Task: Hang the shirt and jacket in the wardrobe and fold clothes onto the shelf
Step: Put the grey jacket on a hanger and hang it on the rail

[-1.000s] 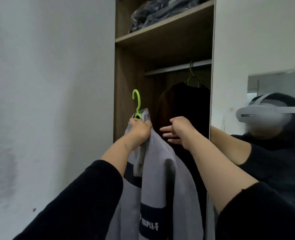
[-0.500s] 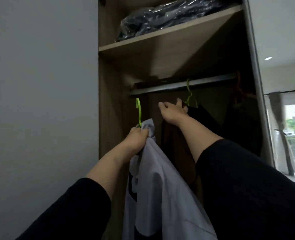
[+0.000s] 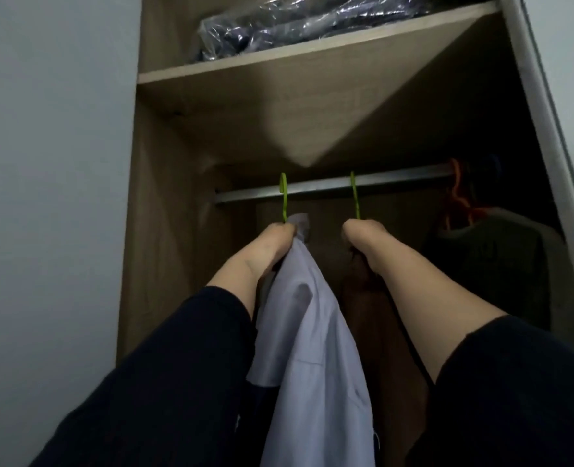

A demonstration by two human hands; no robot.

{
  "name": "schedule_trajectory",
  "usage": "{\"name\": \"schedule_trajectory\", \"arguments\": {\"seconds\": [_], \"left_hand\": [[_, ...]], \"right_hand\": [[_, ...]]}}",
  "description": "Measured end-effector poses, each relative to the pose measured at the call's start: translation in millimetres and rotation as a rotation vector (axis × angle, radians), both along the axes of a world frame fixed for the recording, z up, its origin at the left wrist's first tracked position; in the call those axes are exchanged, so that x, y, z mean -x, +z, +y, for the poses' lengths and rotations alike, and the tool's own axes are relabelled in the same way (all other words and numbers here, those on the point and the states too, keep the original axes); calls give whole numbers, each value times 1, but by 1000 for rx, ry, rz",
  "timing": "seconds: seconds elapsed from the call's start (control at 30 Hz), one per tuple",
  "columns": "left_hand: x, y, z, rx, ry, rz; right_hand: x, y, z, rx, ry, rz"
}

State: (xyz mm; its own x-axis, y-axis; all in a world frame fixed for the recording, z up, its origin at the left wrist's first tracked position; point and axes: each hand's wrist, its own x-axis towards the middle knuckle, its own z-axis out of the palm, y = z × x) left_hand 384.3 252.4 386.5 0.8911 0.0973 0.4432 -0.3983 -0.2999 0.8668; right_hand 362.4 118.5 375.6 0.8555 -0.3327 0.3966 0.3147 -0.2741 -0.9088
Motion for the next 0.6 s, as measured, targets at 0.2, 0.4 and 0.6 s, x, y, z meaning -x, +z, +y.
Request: {"name": "schedule_trajectory", "arguments": {"seconds": [0.2, 0.4, 0.6], "left_hand": [[-27, 37, -12, -19, -34, -26], [-56, 40, -7, -31, -68, 0], [-86, 20, -7, -27, -56, -2]], "right_hand": [[-33, 11, -3, 63, -27, -29], [-54, 2, -7, 106, -69, -64], [-64, -5, -10, 145, -63, -68]]}}
